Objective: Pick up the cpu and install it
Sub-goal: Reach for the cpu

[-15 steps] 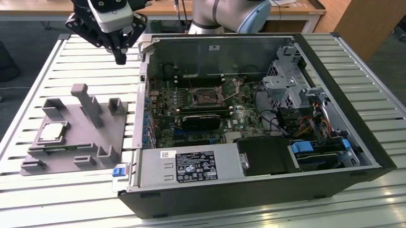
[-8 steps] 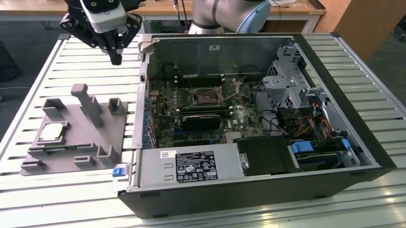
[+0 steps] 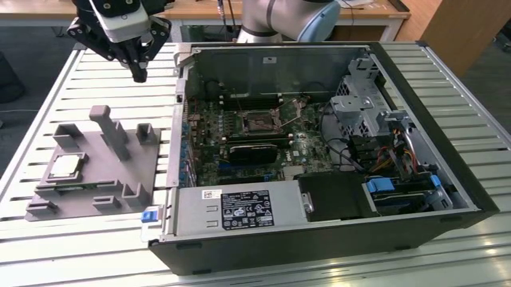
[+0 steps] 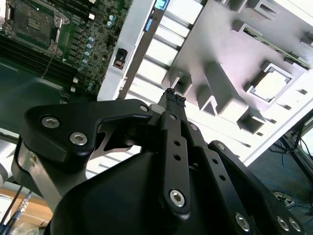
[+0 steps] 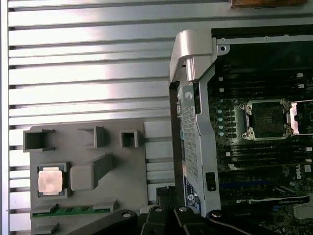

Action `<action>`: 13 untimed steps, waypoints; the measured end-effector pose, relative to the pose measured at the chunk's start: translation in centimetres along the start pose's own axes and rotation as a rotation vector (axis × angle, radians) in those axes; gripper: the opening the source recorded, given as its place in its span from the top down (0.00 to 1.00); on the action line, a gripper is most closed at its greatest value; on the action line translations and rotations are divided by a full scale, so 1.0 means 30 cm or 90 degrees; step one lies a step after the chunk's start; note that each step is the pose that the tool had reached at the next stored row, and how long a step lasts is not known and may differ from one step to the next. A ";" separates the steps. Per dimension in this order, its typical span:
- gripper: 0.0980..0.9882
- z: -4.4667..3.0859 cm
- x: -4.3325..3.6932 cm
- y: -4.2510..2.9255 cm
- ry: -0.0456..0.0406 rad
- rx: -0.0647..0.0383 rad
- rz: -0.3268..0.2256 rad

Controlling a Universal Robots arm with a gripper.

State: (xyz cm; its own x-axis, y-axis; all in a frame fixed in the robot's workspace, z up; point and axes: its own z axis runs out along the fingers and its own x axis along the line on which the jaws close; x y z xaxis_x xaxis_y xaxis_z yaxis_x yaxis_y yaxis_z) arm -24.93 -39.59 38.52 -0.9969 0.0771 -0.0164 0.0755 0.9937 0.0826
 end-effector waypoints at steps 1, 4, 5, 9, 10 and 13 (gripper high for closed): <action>0.99 0.000 0.003 0.000 0.0002 0.000 0.000; 0.99 0.001 0.014 -0.001 0.0005 0.000 0.000; 0.99 0.001 0.018 -0.001 0.0006 0.000 0.000; 0.99 0.002 0.036 -0.003 0.0009 0.000 0.000; 0.99 0.002 0.040 -0.003 0.0010 0.000 0.000; 0.99 0.003 0.052 -0.004 0.0013 0.000 0.000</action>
State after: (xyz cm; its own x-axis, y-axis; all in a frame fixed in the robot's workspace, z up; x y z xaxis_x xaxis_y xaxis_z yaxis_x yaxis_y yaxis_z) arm -26.49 -39.58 38.40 -0.9969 0.0771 -0.0144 0.0757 0.9937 0.0824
